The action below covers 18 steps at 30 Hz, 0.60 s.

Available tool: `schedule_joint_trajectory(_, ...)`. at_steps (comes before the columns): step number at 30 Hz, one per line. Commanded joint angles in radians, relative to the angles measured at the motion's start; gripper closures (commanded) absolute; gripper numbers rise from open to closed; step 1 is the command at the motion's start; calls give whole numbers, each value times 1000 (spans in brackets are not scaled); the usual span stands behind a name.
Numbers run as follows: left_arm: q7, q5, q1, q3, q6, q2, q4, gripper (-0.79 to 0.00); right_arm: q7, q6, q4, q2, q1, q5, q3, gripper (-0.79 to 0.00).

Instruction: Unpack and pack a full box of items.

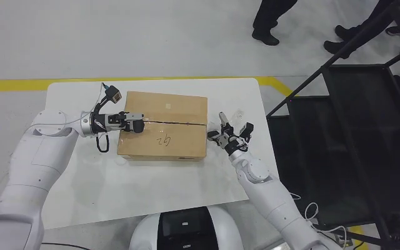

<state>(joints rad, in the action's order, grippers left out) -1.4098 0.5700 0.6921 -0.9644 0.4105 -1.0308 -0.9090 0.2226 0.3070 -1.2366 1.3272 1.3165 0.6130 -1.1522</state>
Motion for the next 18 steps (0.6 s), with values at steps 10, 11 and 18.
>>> schedule_joint_trajectory(10,0,0,0,0,0,0,0,-785,8,149,11,9,28,6,-24,-785)
schedule_joint_trajectory(11,0,0,0,0,0,0,0,-785,10,155,5,8,36,4,-29,-785)
schedule_joint_trajectory(18,0,0,0,0,0,0,0,-785,7,196,-45,2,95,-26,-70,-785)
